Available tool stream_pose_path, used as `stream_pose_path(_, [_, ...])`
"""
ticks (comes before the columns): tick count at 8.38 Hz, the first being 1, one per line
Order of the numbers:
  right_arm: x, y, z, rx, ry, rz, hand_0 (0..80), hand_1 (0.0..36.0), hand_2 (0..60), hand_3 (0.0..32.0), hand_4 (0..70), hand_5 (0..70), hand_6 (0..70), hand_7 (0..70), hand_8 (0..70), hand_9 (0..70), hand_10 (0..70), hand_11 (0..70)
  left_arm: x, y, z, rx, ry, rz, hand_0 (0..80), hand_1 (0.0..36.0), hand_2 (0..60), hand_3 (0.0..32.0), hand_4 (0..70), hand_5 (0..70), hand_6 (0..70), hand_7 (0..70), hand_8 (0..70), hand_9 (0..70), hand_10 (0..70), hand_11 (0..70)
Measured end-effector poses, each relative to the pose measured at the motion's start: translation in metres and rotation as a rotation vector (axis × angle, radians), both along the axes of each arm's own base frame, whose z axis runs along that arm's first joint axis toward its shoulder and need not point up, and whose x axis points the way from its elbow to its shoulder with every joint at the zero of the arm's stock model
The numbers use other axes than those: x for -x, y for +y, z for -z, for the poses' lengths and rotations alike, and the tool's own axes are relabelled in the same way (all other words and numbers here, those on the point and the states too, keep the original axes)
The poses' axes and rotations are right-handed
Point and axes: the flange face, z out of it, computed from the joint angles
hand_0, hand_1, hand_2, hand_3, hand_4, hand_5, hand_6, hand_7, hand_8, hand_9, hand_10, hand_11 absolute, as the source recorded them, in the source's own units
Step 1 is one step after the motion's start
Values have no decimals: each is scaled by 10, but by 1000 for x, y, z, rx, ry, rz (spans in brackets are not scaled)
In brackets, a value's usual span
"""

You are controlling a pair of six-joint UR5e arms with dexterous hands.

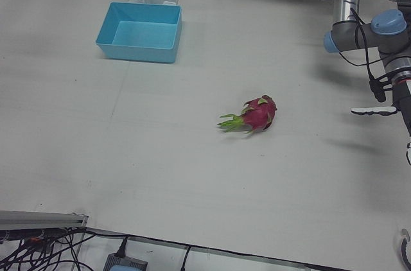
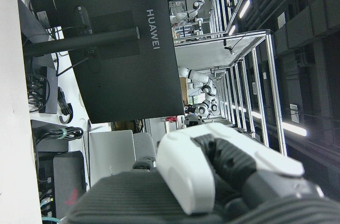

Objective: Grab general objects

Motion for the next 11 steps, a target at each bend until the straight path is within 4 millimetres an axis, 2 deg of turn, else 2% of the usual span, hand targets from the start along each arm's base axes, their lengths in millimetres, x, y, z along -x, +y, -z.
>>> stream_pose_path(2, [1, 0, -2, 2, 0, 1, 0, 0, 0, 0, 0, 0, 0, 0, 0, 0, 0, 0, -1, -3, 8, -23, 23, -9, 503, 176, 80, 78, 88, 0, 0, 32, 0, 0, 0, 0])
stream_pose_path(3, [1, 0, -2, 2, 0, 1, 0, 0, 0, 0, 0, 0, 0, 0, 0, 0, 0, 0, -4, -10, 28, -40, 31, -20, 512, 185, 89, 80, 95, 0, 0, 47, 0, 0, 0, 0])
stream_pose_path(4, [1, 0, -3, 3, 0, 2, 0, 0, 0, 0, 0, 0, 0, 0, 0, 0, 0, 0, -10, -15, 64, -46, 19, -69, 558, 218, 67, 154, 104, 0, 0, 51, 0, 0, 0, 0])
stream_pose_path(5, [1, 0, -3, 4, 0, 2, 0, 0, 0, 0, 0, 0, 0, 0, 0, 0, 0, 0, -12, -7, 106, -34, -7, -115, 600, 235, 14, 238, 105, 0, 0, 42, 0, 0, 0, 0])
stream_pose_path(6, [1, 0, -3, 4, 0, 2, 0, 0, 0, 0, 0, 0, 0, 0, 0, 0, 0, 0, -12, 5, 150, 6, -60, -138, 583, 223, 20, 0, 0, 700, 1, 53, 0, 0, 0, 0])
stream_pose_path(7, [1, 0, -3, 3, 0, 2, 0, 0, 0, 0, 0, 0, 0, 0, 0, 0, 0, 0, -12, 16, 191, 53, -142, -155, 586, 221, 18, 0, 0, 700, 3, 63, 0, 0, 0, 0])
stream_pose_path(9, [1, 0, -3, 3, 0, 1, 0, 0, 0, 0, 0, 0, 0, 0, 0, 0, 0, 0, -15, 39, 252, 143, -360, -221, 582, 214, 0, 0, 0, 700, 0, 55, 0, 0, 0, 0])
stream_pose_path(10, [1, 0, -3, 2, 0, 1, 0, 0, 0, 0, 0, 0, 0, 0, 0, 0, 0, 0, -15, 49, 266, 182, -447, -241, 596, 224, 0, 204, 86, 16, 0, 29, 0, 0, 0, 0])
stream_pose_path(11, [1, 0, -3, 3, 0, 0, 0, 0, 0, 0, 0, 0, 0, 0, 0, 0, 0, 0, -16, 58, 271, 223, -505, -271, 610, 232, 0, 238, 74, 0, 0, 30, 0, 0, 0, 0])
